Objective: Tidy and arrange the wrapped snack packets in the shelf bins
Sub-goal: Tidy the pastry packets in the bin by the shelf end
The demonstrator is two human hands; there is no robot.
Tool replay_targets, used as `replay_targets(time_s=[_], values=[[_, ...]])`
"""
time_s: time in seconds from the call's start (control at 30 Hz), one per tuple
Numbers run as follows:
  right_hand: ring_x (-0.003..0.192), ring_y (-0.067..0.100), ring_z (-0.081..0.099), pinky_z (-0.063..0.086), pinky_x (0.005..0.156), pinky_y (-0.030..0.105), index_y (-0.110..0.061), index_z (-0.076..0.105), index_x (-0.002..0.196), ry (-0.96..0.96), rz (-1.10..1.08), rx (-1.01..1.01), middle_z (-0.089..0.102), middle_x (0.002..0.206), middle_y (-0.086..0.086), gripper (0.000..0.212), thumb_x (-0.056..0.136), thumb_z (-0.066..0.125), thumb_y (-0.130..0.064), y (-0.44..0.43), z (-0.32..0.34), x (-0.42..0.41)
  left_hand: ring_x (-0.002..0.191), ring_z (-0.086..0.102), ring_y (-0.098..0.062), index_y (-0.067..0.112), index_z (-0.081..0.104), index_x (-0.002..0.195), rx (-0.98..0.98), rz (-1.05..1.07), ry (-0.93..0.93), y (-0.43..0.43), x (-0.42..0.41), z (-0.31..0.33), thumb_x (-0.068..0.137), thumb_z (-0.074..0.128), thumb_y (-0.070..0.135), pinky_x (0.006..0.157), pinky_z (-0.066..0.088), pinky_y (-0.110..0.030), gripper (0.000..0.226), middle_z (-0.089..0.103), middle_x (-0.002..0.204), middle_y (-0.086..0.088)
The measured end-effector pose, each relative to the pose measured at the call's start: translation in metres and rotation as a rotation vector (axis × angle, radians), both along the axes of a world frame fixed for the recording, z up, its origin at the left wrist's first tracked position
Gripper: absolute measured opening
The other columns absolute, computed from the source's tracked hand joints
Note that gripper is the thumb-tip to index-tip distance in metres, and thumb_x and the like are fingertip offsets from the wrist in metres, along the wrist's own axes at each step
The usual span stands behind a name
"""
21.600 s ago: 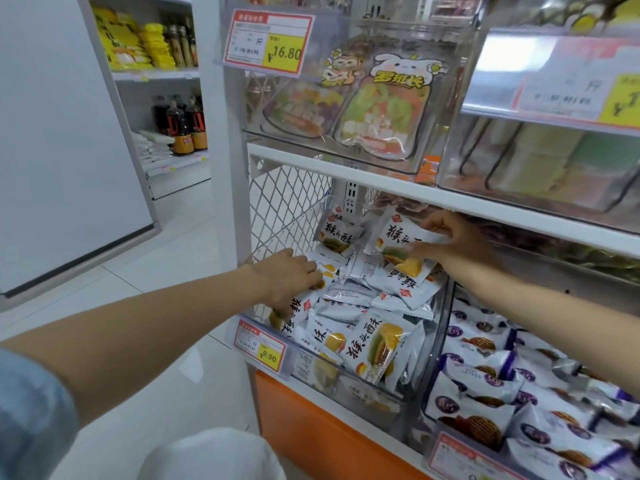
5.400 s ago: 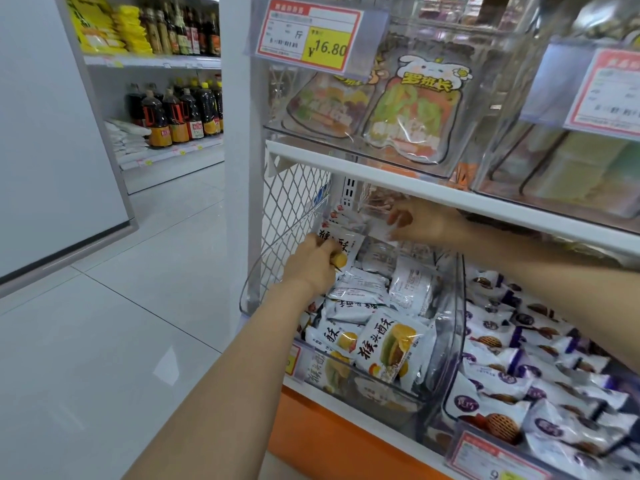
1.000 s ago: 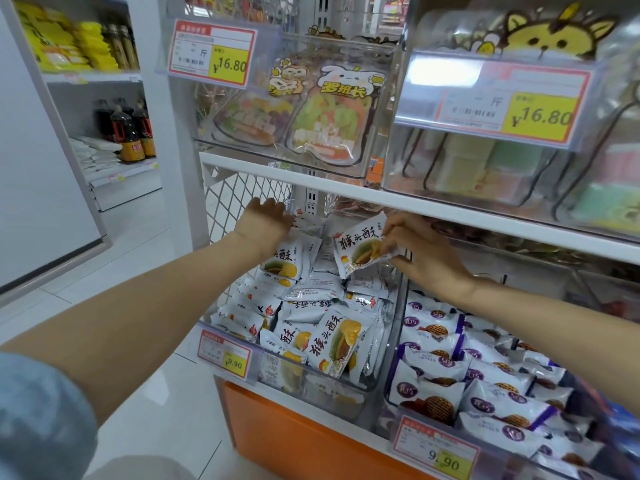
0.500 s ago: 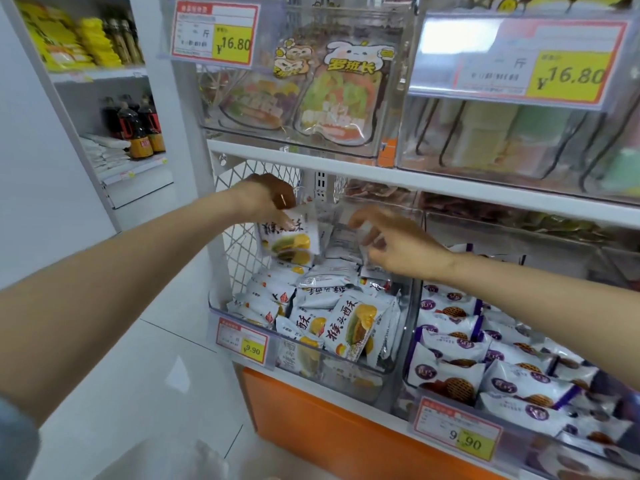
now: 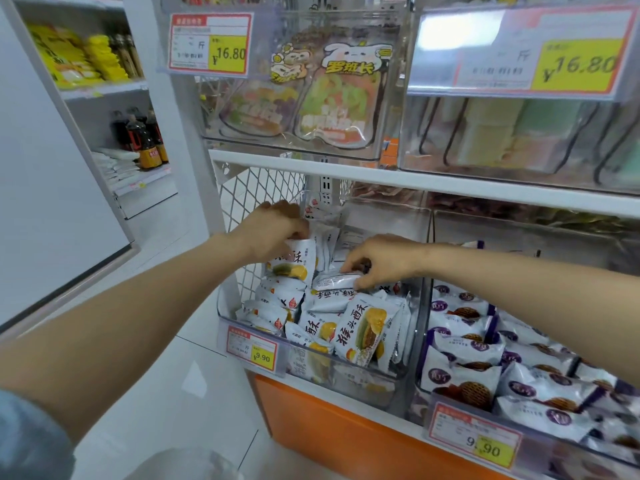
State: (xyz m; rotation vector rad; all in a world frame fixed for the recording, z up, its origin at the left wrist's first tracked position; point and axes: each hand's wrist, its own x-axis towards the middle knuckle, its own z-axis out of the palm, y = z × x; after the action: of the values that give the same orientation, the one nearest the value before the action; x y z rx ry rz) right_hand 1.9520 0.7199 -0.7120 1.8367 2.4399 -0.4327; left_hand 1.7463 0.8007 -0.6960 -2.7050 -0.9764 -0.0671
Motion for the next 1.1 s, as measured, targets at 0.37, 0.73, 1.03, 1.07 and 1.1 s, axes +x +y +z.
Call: replay_targets(time_s=[0.37,0.73,1.03,1.07,1.1], values=[[0.072,0.004,0.060,0.046,0.066,0.018,-0.016,0.071,0.090,0.545,-0.287,0.254,0.065,0.081,-0.009,0.012,0.087,0.061,-0.010,-0.026,0.010,0.028,0.122,0.043,-0.025,0.021,0.043,0.135,-0.072,0.002,0.043,-0.003,-0.006,-0.013,0.084,0.067,0.023,0.097,0.037,-0.034,0.057,0.044,0.136,-0.005],[0.076,0.005,0.061,0.047,0.075,0.021,-0.024,0.071,0.090,0.781,-0.390,0.219,0.069,0.083,-0.009,0.018,0.087,0.062,-0.009,-0.017,0.009,0.027,0.102,0.059,-0.019,0.019,0.058,0.096,-0.757,0.088,-0.776,-0.033,0.038,0.010,0.092,0.057,0.027,0.093,0.046,-0.030,0.009,0.063,0.106,-0.001],[0.062,0.000,0.065,0.054,0.065,0.016,-0.011,0.068,0.106,0.903,-0.429,0.226,0.071,0.080,-0.002,0.023,0.091,0.060,-0.026,-0.019,0.011,0.024,0.093,0.052,-0.012,0.015,0.060,0.116,-0.498,0.125,-0.422,-0.033,0.047,0.024,0.079,0.074,0.028,0.077,0.038,-0.020,0.042,0.055,0.102,0.005],[0.068,0.006,0.068,0.056,0.072,0.022,-0.016,0.068,0.104,0.895,-0.441,0.211,0.073,0.079,-0.004,0.024,0.089,0.061,-0.033,-0.019,0.010,0.023,0.089,0.052,-0.014,0.015,0.059,0.113,-0.500,0.138,-0.384,-0.030,0.038,0.031,0.079,0.074,0.025,0.074,0.039,-0.021,0.038,0.055,0.100,0.004],[0.073,0.009,0.070,0.056,0.078,0.029,-0.022,0.068,0.100,0.859,-0.450,0.209,0.074,0.077,-0.006,0.024,0.087,0.060,-0.041,-0.019,0.008,0.022,0.088,0.054,-0.018,0.016,0.058,0.108,-0.512,0.152,-0.324,-0.027,0.029,0.039,0.079,0.073,0.022,0.073,0.041,-0.024,0.033,0.057,0.101,0.002]])
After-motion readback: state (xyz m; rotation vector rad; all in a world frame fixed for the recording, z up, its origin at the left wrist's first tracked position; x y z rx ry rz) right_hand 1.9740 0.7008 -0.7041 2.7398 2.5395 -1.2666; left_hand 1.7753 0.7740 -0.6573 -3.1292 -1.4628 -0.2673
